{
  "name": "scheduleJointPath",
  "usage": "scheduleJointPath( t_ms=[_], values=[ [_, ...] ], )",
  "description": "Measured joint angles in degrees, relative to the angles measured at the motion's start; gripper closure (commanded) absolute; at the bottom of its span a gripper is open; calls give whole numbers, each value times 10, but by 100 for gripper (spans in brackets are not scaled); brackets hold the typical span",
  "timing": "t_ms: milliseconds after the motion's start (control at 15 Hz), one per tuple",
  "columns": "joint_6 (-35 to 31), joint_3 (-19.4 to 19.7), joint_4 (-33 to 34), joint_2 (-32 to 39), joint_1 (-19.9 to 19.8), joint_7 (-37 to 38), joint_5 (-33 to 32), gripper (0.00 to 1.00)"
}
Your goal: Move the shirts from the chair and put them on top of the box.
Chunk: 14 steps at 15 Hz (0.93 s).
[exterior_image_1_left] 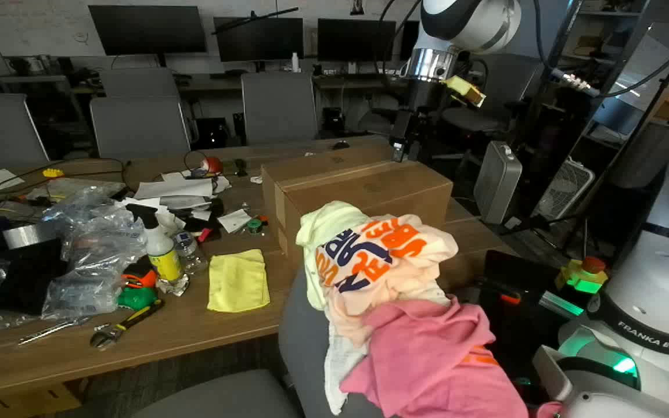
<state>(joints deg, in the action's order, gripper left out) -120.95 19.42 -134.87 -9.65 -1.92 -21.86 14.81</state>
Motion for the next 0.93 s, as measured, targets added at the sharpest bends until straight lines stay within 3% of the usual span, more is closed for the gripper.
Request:
scheduleJointPath(
  t_ms=[533,933],
  values=[
    [0,-3,5,0,-3,0,0,0],
    [1,-50,-4,-3,-20,-1,-46,0]
  ],
)
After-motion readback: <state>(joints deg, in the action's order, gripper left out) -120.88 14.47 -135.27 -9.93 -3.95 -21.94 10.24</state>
